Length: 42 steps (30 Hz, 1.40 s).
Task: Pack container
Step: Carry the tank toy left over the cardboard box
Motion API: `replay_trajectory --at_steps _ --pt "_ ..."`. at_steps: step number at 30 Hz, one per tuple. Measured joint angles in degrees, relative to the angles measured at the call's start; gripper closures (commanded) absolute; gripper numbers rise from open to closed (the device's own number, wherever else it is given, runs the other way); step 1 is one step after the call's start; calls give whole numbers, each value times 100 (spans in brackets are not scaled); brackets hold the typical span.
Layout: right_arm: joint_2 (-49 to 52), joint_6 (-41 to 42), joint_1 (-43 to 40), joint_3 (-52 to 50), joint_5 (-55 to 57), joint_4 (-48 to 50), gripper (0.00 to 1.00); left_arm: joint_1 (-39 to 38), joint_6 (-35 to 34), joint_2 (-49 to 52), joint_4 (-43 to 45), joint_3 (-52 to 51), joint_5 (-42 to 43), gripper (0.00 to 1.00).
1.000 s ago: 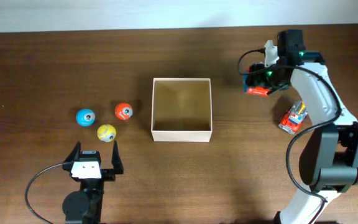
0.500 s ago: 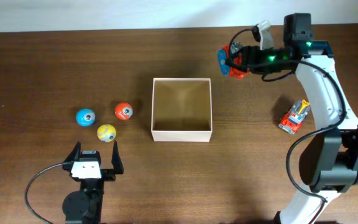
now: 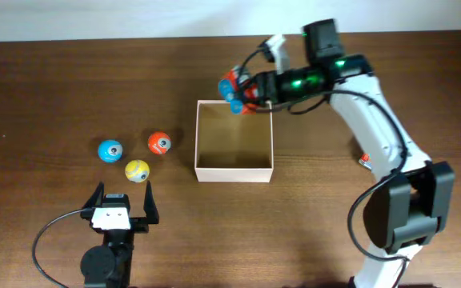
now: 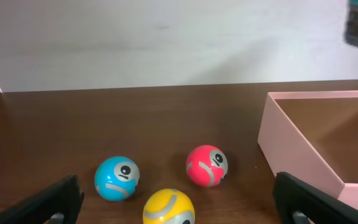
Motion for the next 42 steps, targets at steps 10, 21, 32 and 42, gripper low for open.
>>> replay_trajectory --at_steps 10,21,32,42 --pt "0 527 1134 0 1790 -203 36 0 0 0 0 0 -2 1" --pt "0 1895 2236 0 4861 -350 35 0 0 0 0 0 -2 1" --pt "87 2594 2747 0 6811 -321 36 0 0 0 -2 0 -2 1" --pt "686 3200 2747 4 7058 -251 36 0 0 0 0 0 -2 1"
